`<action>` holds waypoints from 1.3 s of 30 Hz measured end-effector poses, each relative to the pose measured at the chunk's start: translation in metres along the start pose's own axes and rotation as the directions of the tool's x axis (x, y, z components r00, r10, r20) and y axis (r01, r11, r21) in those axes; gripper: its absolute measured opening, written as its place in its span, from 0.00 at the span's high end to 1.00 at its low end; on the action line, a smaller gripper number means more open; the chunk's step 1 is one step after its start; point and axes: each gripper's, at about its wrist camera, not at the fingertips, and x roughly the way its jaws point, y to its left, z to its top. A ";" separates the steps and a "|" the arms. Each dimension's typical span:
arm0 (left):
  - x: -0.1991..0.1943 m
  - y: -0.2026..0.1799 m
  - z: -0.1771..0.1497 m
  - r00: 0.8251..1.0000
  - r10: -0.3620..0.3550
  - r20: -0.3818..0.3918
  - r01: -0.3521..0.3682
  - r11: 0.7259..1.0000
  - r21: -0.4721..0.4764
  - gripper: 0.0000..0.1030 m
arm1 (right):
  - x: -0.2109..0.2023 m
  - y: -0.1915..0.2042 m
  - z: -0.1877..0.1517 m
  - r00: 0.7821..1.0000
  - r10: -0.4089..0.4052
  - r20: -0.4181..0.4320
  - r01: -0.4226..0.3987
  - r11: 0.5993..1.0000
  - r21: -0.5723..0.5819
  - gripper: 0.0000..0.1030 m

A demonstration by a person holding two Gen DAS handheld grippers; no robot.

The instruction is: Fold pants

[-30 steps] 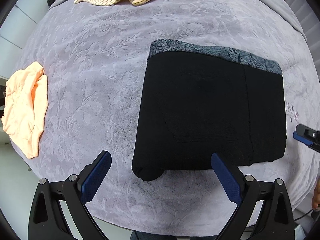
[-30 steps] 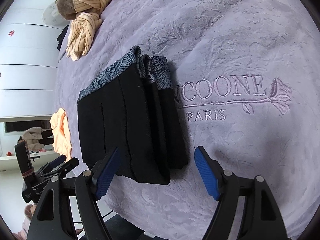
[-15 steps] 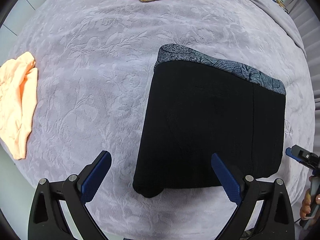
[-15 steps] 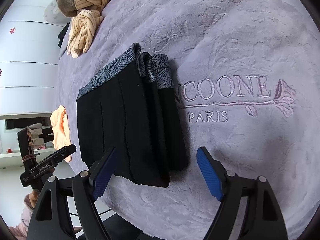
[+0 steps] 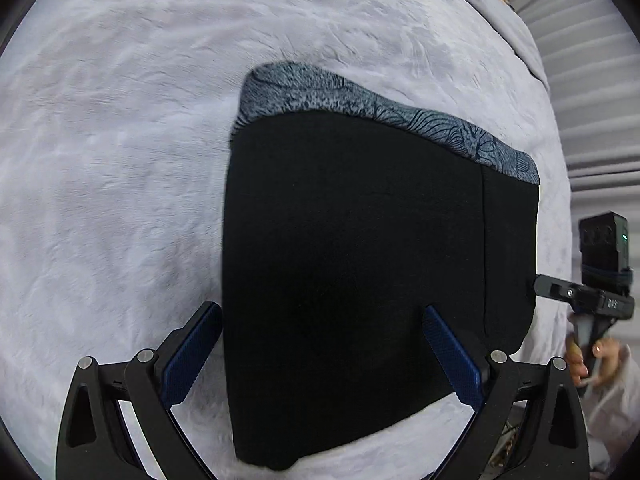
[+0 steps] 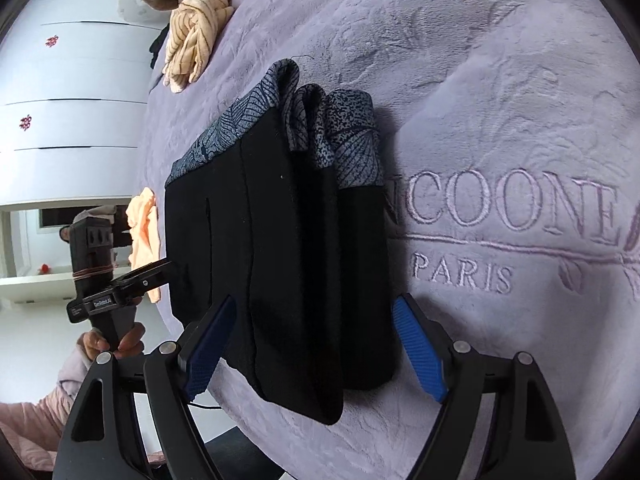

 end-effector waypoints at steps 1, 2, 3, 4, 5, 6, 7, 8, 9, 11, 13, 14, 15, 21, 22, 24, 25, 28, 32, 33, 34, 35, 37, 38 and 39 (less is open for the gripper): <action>0.006 0.001 0.002 1.000 -0.003 -0.005 0.003 1.000 0.007 0.03 | 0.004 -0.004 0.004 1.000 0.013 -0.006 -0.013 1.000 0.001 0.19; 0.012 0.003 0.005 1.000 -0.020 -0.007 0.020 1.000 0.013 0.02 | 0.010 -0.009 0.007 1.000 0.030 -0.009 -0.030 1.000 0.007 0.19; 0.017 0.005 0.007 0.999 -0.042 -0.007 0.042 0.999 0.016 0.01 | 0.015 -0.014 0.012 0.999 0.053 -0.011 -0.053 0.998 0.021 0.19; 0.021 0.006 0.009 0.998 -0.060 -0.007 0.060 0.998 0.018 0.01 | 0.020 -0.017 0.016 0.997 0.076 -0.011 -0.076 0.996 0.036 0.19; 0.026 0.007 0.012 0.997 -0.075 -0.005 0.076 0.997 0.021 0.01 | 0.026 -0.020 0.019 0.995 0.102 -0.011 -0.101 0.994 0.052 0.19; 0.029 0.008 0.013 0.997 -0.081 -0.001 0.081 0.997 0.022 0.00 | 0.029 -0.021 0.021 0.994 0.109 -0.009 -0.108 0.992 0.061 0.18; 0.033 0.009 0.014 0.996 -0.086 0.003 0.086 0.996 0.018 0.00 | 0.031 -0.022 0.021 0.994 0.109 -0.006 -0.108 0.992 0.071 0.18; 0.037 0.011 0.015 0.996 -0.090 0.003 0.090 0.996 0.007 0.00 | 0.033 -0.023 0.022 0.994 0.106 0.001 -0.106 0.991 0.084 0.19; 0.039 0.012 0.016 0.996 -0.089 0.004 0.089 0.996 -0.005 0.00 | 0.033 -0.022 0.021 0.994 0.109 0.006 -0.109 0.990 0.090 0.19; 0.036 0.008 0.016 0.997 -0.069 0.017 0.069 0.997 -0.029 0.00 | 0.030 -0.020 0.017 0.990 0.143 0.017 -0.144 0.984 0.108 0.34; 0.027 -0.002 0.014 0.997 -0.066 0.048 0.067 0.997 -0.028 0.18 | 0.024 -0.016 0.012 0.986 0.167 0.027 -0.169 0.979 0.112 0.42; 0.020 -0.007 0.011 0.996 -0.066 0.063 0.068 0.997 -0.027 0.23 | 0.018 -0.013 0.008 0.984 0.175 0.032 -0.177 0.978 0.114 0.45; 0.013 -0.011 0.008 0.995 -0.065 0.077 0.067 0.997 -0.024 0.28 | 0.015 -0.011 0.007 0.982 0.183 0.038 -0.186 0.976 0.118 0.47; -0.032 -0.015 -0.016 0.988 -0.077 0.137 0.075 0.997 0.020 0.36 | -0.007 0.025 -0.019 0.969 0.232 0.080 -0.239 0.967 0.090 0.50; -0.040 -0.011 -0.016 0.987 -0.081 0.141 0.078 0.997 0.030 0.36 | -0.009 0.035 -0.026 0.967 0.240 0.086 -0.246 0.966 0.077 0.50; -0.057 -0.003 -0.025 0.985 -0.097 0.146 0.092 0.995 0.044 0.36 | -0.009 0.052 -0.039 0.962 0.254 0.102 -0.261 0.963 0.063 0.50; -0.065 0.003 -0.029 0.984 -0.102 0.146 0.096 0.994 0.050 0.36 | -0.007 0.061 -0.047 0.959 0.262 0.113 -0.269 0.961 0.059 0.50; -0.089 0.023 -0.041 0.985 -0.089 0.146 0.080 0.994 0.069 0.36 | 0.009 0.089 -0.072 0.950 0.280 0.135 -0.292 0.953 0.076 0.50; -0.117 0.054 -0.061 0.988 -0.022 0.154 0.009 0.996 0.088 0.36 | 0.040 0.122 -0.100 0.948 0.289 0.130 -0.300 0.951 0.075 0.50; -0.121 0.063 -0.065 0.988 -0.005 0.157 -0.009 0.996 0.090 0.36 | 0.050 0.128 -0.105 0.949 0.289 0.128 -0.301 0.950 0.083 0.50; -0.124 0.071 -0.069 0.987 0.015 0.161 -0.031 0.995 0.096 0.36 | 0.060 0.134 -0.109 0.950 0.284 0.127 -0.296 0.951 0.088 0.50; -0.128 0.074 -0.072 0.986 0.035 0.165 -0.053 0.993 0.103 0.36 | 0.069 0.136 -0.113 0.953 0.277 0.125 -0.289 0.953 0.092 0.50; -0.121 0.089 -0.077 0.984 0.077 0.161 -0.095 0.990 0.106 0.33 | 0.091 0.139 -0.119 0.965 0.237 0.111 -0.248 0.963 0.102 0.50; -0.113 0.099 -0.079 0.982 0.109 0.155 -0.125 0.987 0.102 0.32 | 0.102 0.138 -0.119 0.975 0.196 0.100 -0.207 0.972 0.108 0.50; -0.103 0.108 -0.080 0.979 0.146 0.143 -0.161 0.982 0.097 0.32 | 0.116 0.138 -0.119 0.987 0.139 0.077 -0.147 0.983 0.113 0.50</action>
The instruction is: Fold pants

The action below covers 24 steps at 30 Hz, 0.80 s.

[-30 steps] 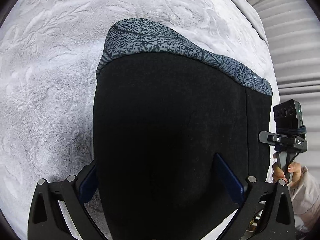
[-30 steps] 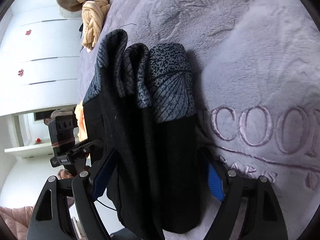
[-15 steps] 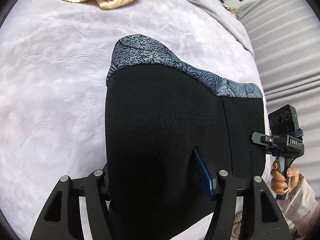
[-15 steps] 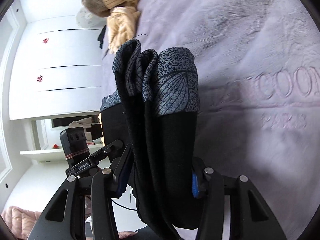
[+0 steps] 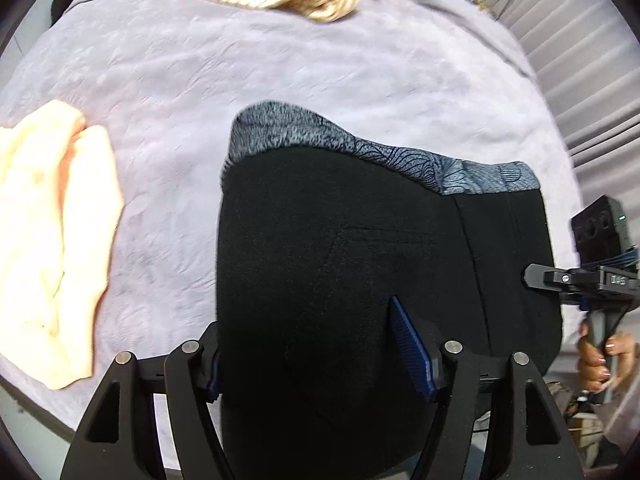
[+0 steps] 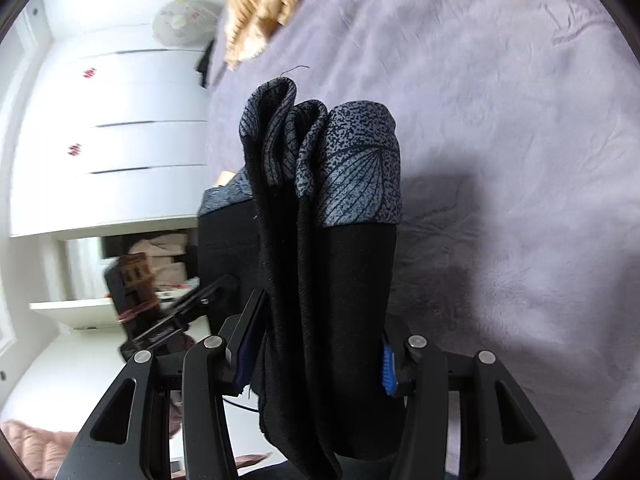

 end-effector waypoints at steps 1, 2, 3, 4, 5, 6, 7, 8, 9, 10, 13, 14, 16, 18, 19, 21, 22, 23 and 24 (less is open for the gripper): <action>0.011 0.008 -0.003 0.999 0.048 -0.022 -0.048 0.999 -0.006 0.32 | 0.011 -0.002 -0.001 0.997 -0.072 -0.015 0.072 0.997 -0.009 0.50; 0.022 0.017 -0.007 0.994 0.104 -0.042 -0.105 0.994 -0.011 0.32 | 0.018 -0.002 -0.002 0.989 -0.148 -0.024 0.147 0.989 -0.026 0.43; 0.026 0.024 -0.011 0.994 0.098 -0.039 -0.099 0.995 -0.021 0.24 | 0.022 -0.001 -0.004 0.977 -0.213 -0.026 0.212 0.976 -0.047 0.38; 0.025 0.030 -0.013 0.996 0.087 -0.023 -0.088 0.995 -0.047 0.13 | 0.021 0.003 -0.005 0.969 -0.247 -0.012 0.246 0.967 -0.061 0.35; 0.023 0.034 -0.014 0.996 0.091 -0.020 -0.093 0.993 -0.072 0.12 | 0.018 0.007 -0.007 0.965 -0.263 -0.003 0.262 0.963 -0.065 0.33; 0.020 0.036 -0.015 0.995 0.101 -0.017 -0.102 0.991 -0.082 0.12 | 0.012 0.011 -0.009 0.956 -0.295 0.003 0.294 0.953 -0.068 0.32; 0.015 0.036 -0.017 0.993 0.119 -0.011 -0.120 0.989 -0.083 0.12 | 0.008 0.017 -0.011 0.944 -0.330 0.012 0.330 0.941 -0.074 0.30; 0.009 0.033 -0.018 0.989 0.148 -0.003 -0.148 0.986 -0.079 0.12 | 0.001 0.022 -0.013 0.926 -0.378 0.023 0.378 0.922 -0.080 0.30; 0.005 0.030 -0.019 0.984 0.176 0.003 -0.175 0.982 -0.072 0.12 | -0.006 0.027 -0.014 0.911 -0.412 0.032 0.413 0.907 -0.082 0.29; -0.001 0.025 -0.021 0.979 0.204 0.009 -0.203 0.977 -0.064 0.12 | -0.013 0.030 -0.020 0.904 -0.425 0.040 0.427 0.901 -0.079 0.27; -0.017 0.008 -0.028 0.973 0.231 0.028 -0.229 0.972 -0.062 0.07 | -0.028 0.051 -0.033 0.913 -0.401 0.075 0.406 0.911 -0.077 0.22; -0.021 0.003 -0.031 0.972 0.231 0.031 -0.229 0.971 -0.067 0.00 | -0.032 0.060 -0.039 0.912 -0.400 0.092 0.407 0.910 -0.080 0.20; -0.031 -0.008 -0.038 0.973 0.224 0.056 -0.219 0.973 -0.074 0.00 | -0.037 0.072 -0.047 0.915 -0.384 0.120 0.394 0.916 -0.075 0.19; -0.045 -0.010 -0.056 0.972 0.223 0.077 -0.218 0.973 -0.071 0.00 | -0.035 0.088 -0.053 0.917 -0.373 0.140 0.385 0.920 -0.074 0.18; -0.052 -0.011 -0.060 0.971 0.224 0.086 -0.218 0.973 -0.070 0.00 | -0.032 0.097 -0.058 0.913 -0.378 0.152 0.392 0.916 -0.080 0.18; -0.056 -0.025 -0.058 0.970 0.220 0.102 -0.214 0.975 -0.067 0.00 | -0.027 0.114 -0.065 0.897 -0.405 0.176 0.426 0.900 -0.098 0.15; -0.059 -0.029 -0.058 0.968 0.227 0.106 -0.222 0.973 -0.061 0.00 | -0.022 0.123 -0.067 0.882 -0.432 0.187 0.456 0.883 -0.110 0.13; -0.066 -0.032 -0.064 0.966 0.235 0.108 -0.230 0.972 -0.054 0.00 | -0.022 0.128 -0.071 0.870 -0.455 0.193 0.480 0.869 -0.118 0.09; -0.068 -0.035 -0.064 0.965 0.241 0.106 -0.237 0.970 -0.047 0.00 | -0.017 0.136 -0.072 0.854 -0.480 0.199 0.508 0.852 -0.128 0.07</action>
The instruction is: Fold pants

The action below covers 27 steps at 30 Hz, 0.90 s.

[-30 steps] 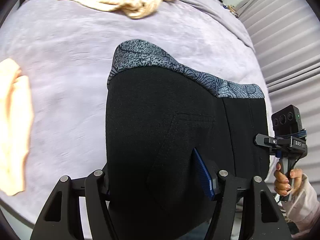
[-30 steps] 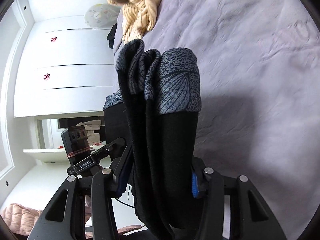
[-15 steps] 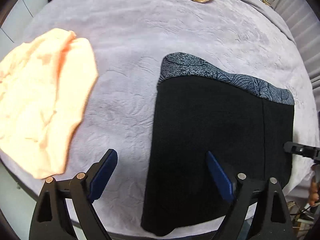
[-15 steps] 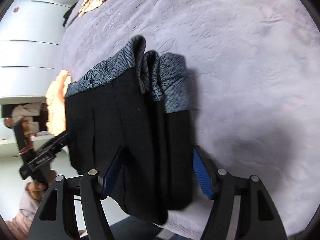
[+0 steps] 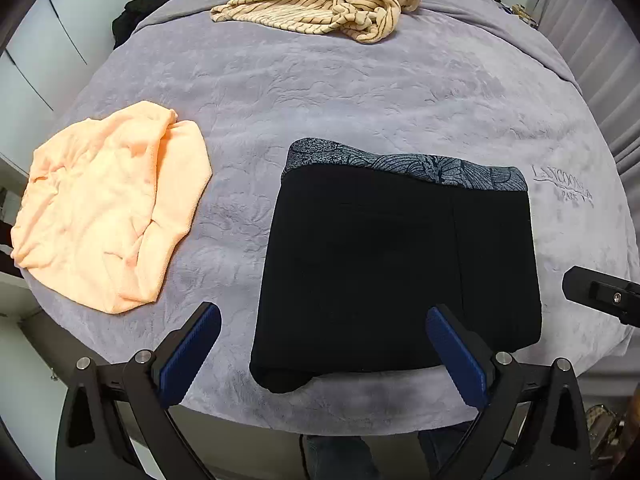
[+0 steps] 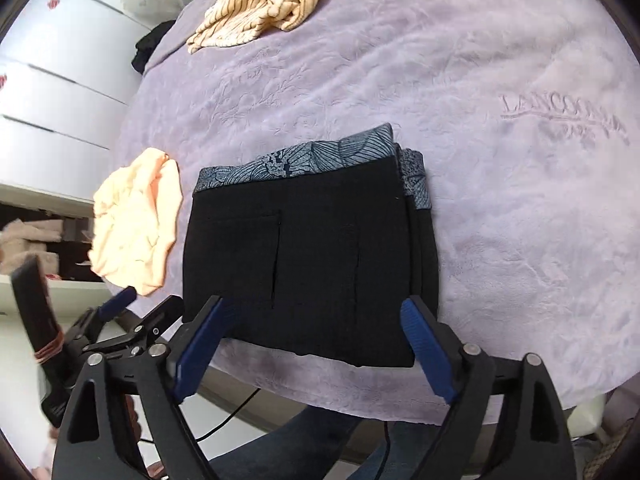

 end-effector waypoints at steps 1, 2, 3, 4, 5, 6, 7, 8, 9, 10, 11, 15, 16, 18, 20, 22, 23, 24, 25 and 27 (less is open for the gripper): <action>-0.001 -0.001 0.000 1.000 0.009 -0.004 -0.009 1.000 0.007 0.00 | 0.000 0.008 -0.001 1.000 -0.023 0.005 0.023 1.000 -0.019 0.06; -0.001 0.001 0.000 1.000 0.015 -0.005 -0.015 1.000 0.011 0.00 | 0.000 0.015 -0.001 0.999 -0.037 0.008 0.038 0.999 -0.032 0.06; -0.001 0.003 0.001 1.000 0.017 -0.004 -0.017 1.000 0.013 0.00 | 0.000 0.021 -0.002 0.999 -0.053 0.009 0.053 0.998 -0.044 0.06; -0.001 0.003 -0.002 1.000 0.022 -0.003 -0.022 1.000 0.014 0.00 | 0.002 0.029 -0.002 0.998 -0.068 0.009 0.068 0.996 -0.048 0.06; -0.002 0.004 -0.005 1.000 0.027 -0.002 -0.027 0.999 0.017 0.00 | 0.003 0.031 -0.003 0.996 -0.087 0.005 0.087 0.995 -0.049 0.06; -0.005 0.005 -0.007 1.000 0.030 0.000 -0.030 0.999 0.019 0.00 | 0.004 0.031 -0.003 0.995 -0.099 0.000 0.099 0.994 -0.048 0.06; -0.005 0.006 -0.007 0.999 0.037 0.004 -0.037 0.999 0.022 0.00 | 0.006 0.031 -0.003 0.994 -0.111 -0.007 0.111 0.993 -0.044 0.06; -0.006 0.006 -0.008 0.999 0.043 0.007 -0.043 0.999 0.024 0.00 | 0.006 0.031 -0.005 0.993 -0.118 -0.011 0.117 0.992 -0.038 0.06; -0.007 0.006 -0.008 0.999 0.045 0.009 -0.045 0.999 0.025 0.00 | 0.007 0.030 -0.006 0.992 -0.122 -0.015 0.121 0.992 -0.034 0.06; -0.008 0.006 -0.009 0.999 0.044 0.010 -0.044 0.999 0.026 0.00 | 0.008 0.028 -0.006 0.992 -0.127 -0.019 0.127 0.992 -0.029 0.06; -0.009 0.006 -0.009 0.999 0.040 0.011 -0.041 0.999 0.028 0.00 | 0.008 0.028 -0.008 0.991 -0.133 -0.018 0.132 0.991 -0.024 0.06; -0.008 0.007 -0.010 0.999 0.049 0.000 -0.049 0.998 0.042 0.00 | 0.010 0.028 -0.012 0.984 -0.178 -0.024 0.178 0.984 -0.011 0.06; -0.008 0.006 -0.011 0.999 0.053 -0.004 -0.053 0.997 0.047 0.00 | 0.011 0.028 -0.013 0.981 -0.190 -0.026 0.190 0.982 -0.009 0.06; -0.008 0.006 -0.011 0.999 0.052 -0.006 -0.051 0.997 0.053 0.00 | 0.011 0.029 -0.015 0.977 -0.212 -0.029 0.211 0.977 -0.012 0.06; -0.009 0.006 -0.012 0.999 0.048 -0.005 -0.047 0.997 0.056 0.00 | 0.013 0.030 -0.016 0.970 -0.241 -0.034 0.240 0.971 -0.023 0.06; -0.010 0.005 -0.012 0.999 0.045 -0.005 -0.045 0.997 0.058 0.00 | 0.014 0.032 -0.017 0.966 -0.257 -0.037 0.256 0.966 -0.028 0.06; -0.009 0.005 -0.011 0.999 0.045 -0.006 -0.044 0.997 0.059 0.00 | 0.014 0.032 -0.018 0.965 -0.261 -0.038 0.260 0.965 -0.029 0.06; -0.009 0.005 -0.012 0.999 0.045 -0.009 -0.044 0.997 0.060 0.00 | 0.014 0.033 -0.018 0.963 -0.268 -0.037 0.267 0.963 -0.030 0.06; -0.009 0.004 -0.012 0.999 0.044 -0.010 -0.044 0.997 0.062 0.00 | 0.014 0.033 -0.019 0.961 -0.275 -0.034 0.274 0.961 -0.032 0.06; -0.008 0.002 -0.012 0.999 0.044 -0.014 -0.043 0.997 0.067 0.00 | 0.013 0.034 -0.019 0.959 -0.283 -0.029 0.282 0.959 -0.034 0.06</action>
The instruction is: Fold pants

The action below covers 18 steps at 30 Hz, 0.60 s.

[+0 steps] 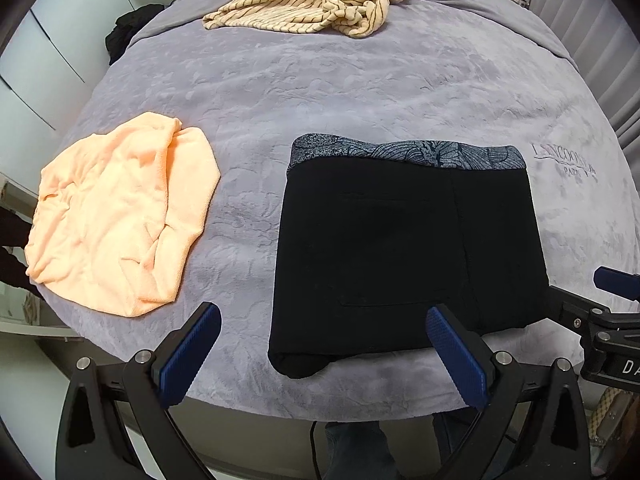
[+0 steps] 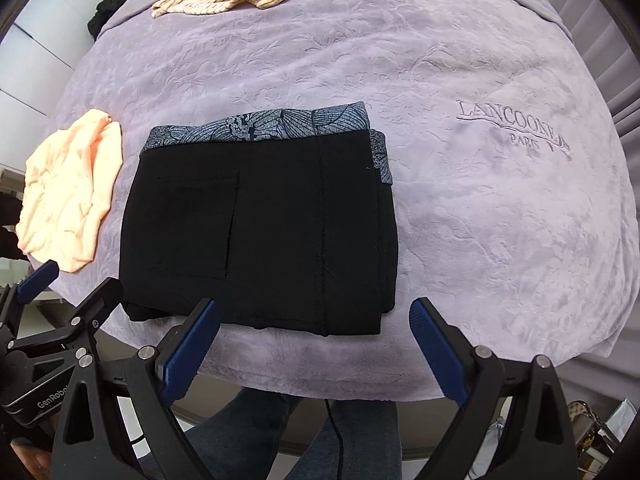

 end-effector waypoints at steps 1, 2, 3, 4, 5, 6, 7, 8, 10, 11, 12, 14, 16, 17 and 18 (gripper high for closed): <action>0.000 -0.001 0.000 1.000 0.002 0.000 -0.002 1.000 0.005 0.00 | 0.000 0.000 0.000 1.000 -0.001 0.001 0.001 1.000 0.000 0.06; 0.001 -0.001 0.000 1.000 0.007 -0.001 -0.007 1.000 0.010 0.00 | 0.000 -0.001 0.000 1.000 -0.006 0.001 0.006 1.000 0.003 0.06; 0.001 -0.002 0.000 1.000 0.006 -0.003 -0.006 1.000 0.015 0.00 | 0.001 -0.001 0.000 1.000 -0.008 0.001 0.008 1.000 0.004 0.06; 0.002 -0.002 0.000 1.000 0.004 -0.006 -0.004 1.000 0.020 0.00 | 0.001 -0.001 -0.001 1.000 -0.012 0.000 0.012 1.000 0.003 0.06; 0.002 -0.003 0.000 1.000 0.006 -0.010 -0.006 1.000 0.023 0.00 | 0.002 -0.001 -0.001 1.000 -0.016 0.000 0.016 1.000 0.003 0.06; 0.003 -0.003 -0.001 1.000 0.009 -0.013 -0.009 1.000 0.025 0.00 | 0.002 -0.001 -0.001 1.000 -0.019 -0.002 0.019 1.000 0.002 0.06; 0.003 -0.004 -0.001 1.000 0.009 -0.015 -0.009 1.000 0.026 0.00 | 0.002 -0.001 -0.001 1.000 -0.022 -0.002 0.022 1.000 0.001 0.06; 0.004 -0.004 -0.001 1.000 0.008 -0.016 -0.008 1.000 0.025 0.00 | 0.002 -0.001 0.000 1.000 -0.025 -0.002 0.025 1.000 0.000 0.06; 0.003 -0.003 -0.001 1.000 0.007 -0.019 -0.006 1.000 0.025 0.00 | 0.003 0.000 0.000 0.999 -0.034 -0.002 0.034 0.999 -0.005 0.06; 0.003 -0.004 -0.001 1.000 0.012 -0.021 -0.011 1.000 0.026 0.00 | 0.003 0.000 0.000 0.999 -0.037 -0.001 0.037 0.999 -0.008 0.06; 0.004 -0.004 -0.001 1.000 0.020 -0.024 -0.019 0.999 0.028 0.00 | 0.003 0.001 0.000 0.999 -0.042 0.000 0.042 0.999 -0.009 0.06; 0.005 -0.005 -0.002 0.999 0.026 -0.030 -0.025 0.999 0.032 0.00 | 0.004 0.001 0.000 0.999 -0.049 0.001 0.049 0.999 -0.011 0.06; 0.006 -0.005 -0.004 0.999 0.020 -0.039 -0.018 0.999 0.032 0.00 | 0.005 0.001 0.000 0.998 -0.056 -0.003 0.056 0.998 -0.014 0.06; 0.008 -0.005 -0.004 0.999 0.019 -0.046 -0.017 0.999 0.033 0.00 | 0.006 0.001 -0.001 0.998 -0.059 -0.006 0.059 0.998 -0.014 0.06; 0.009 -0.006 -0.005 0.998 0.019 -0.054 -0.017 0.999 0.034 0.00 | 0.007 0.001 -0.001 0.998 -0.060 -0.009 0.060 0.998 -0.014 0.06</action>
